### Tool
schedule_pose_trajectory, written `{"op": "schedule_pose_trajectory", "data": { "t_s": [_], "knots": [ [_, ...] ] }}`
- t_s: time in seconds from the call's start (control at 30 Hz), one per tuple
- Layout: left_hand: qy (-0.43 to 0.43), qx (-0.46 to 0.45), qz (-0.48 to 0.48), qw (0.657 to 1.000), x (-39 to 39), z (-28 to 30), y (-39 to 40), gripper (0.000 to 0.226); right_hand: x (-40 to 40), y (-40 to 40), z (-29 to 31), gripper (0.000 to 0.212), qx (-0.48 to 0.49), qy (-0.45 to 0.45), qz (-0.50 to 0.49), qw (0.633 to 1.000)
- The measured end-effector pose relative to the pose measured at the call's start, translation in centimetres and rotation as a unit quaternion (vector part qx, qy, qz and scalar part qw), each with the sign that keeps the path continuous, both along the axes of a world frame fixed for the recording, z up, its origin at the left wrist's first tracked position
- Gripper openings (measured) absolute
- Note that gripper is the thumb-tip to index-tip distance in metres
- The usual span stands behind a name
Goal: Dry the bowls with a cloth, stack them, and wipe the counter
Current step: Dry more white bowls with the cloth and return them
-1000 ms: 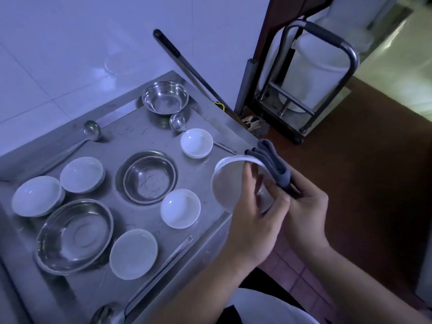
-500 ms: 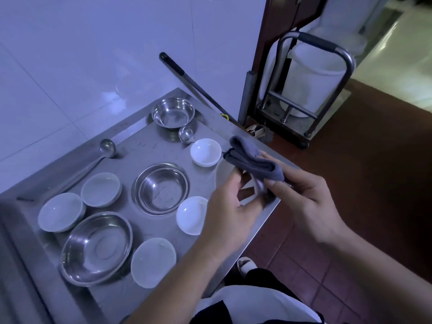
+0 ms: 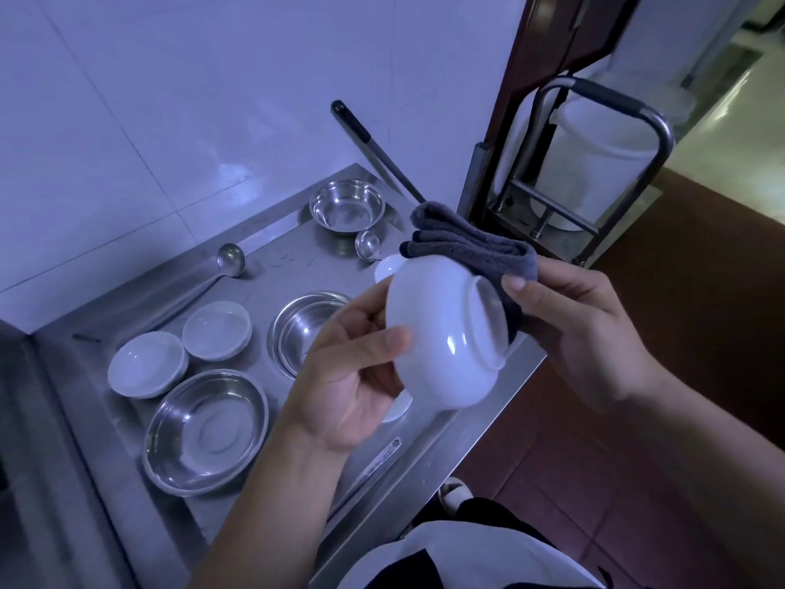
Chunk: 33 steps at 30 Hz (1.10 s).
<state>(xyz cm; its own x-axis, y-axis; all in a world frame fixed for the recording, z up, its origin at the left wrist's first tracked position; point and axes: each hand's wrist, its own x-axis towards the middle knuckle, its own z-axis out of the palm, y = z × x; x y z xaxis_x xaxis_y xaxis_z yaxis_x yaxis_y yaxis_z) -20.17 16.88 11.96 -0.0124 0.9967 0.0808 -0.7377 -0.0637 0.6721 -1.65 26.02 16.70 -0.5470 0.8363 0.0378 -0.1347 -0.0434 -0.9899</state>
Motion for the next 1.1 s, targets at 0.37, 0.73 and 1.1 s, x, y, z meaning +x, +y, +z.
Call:
{"op": "schedule_pose_trajectory", "data": {
  "t_s": [0.37, 0.73, 1.1],
  "knots": [
    [-0.363, -0.061, 0.083, 0.926, -1.7, -0.9, 0.2, 0.040, -2.4, -5.6, -1.5, 0.024, -0.064, 0.061, -0.117, 0.989],
    [-0.076, -0.009, 0.241, 0.967, 1.6, 2.3, -0.4, 0.041, -4.0, -8.8, -0.9, 0.021, -0.054, 0.035, -0.176, 0.982],
    [0.092, -0.039, 0.259, 0.961, 2.0, 0.2, -0.3, 0.048, -4.9, -8.7, -1.9, 0.018, -0.080, -0.015, -0.134, 0.988]
  ]
}}
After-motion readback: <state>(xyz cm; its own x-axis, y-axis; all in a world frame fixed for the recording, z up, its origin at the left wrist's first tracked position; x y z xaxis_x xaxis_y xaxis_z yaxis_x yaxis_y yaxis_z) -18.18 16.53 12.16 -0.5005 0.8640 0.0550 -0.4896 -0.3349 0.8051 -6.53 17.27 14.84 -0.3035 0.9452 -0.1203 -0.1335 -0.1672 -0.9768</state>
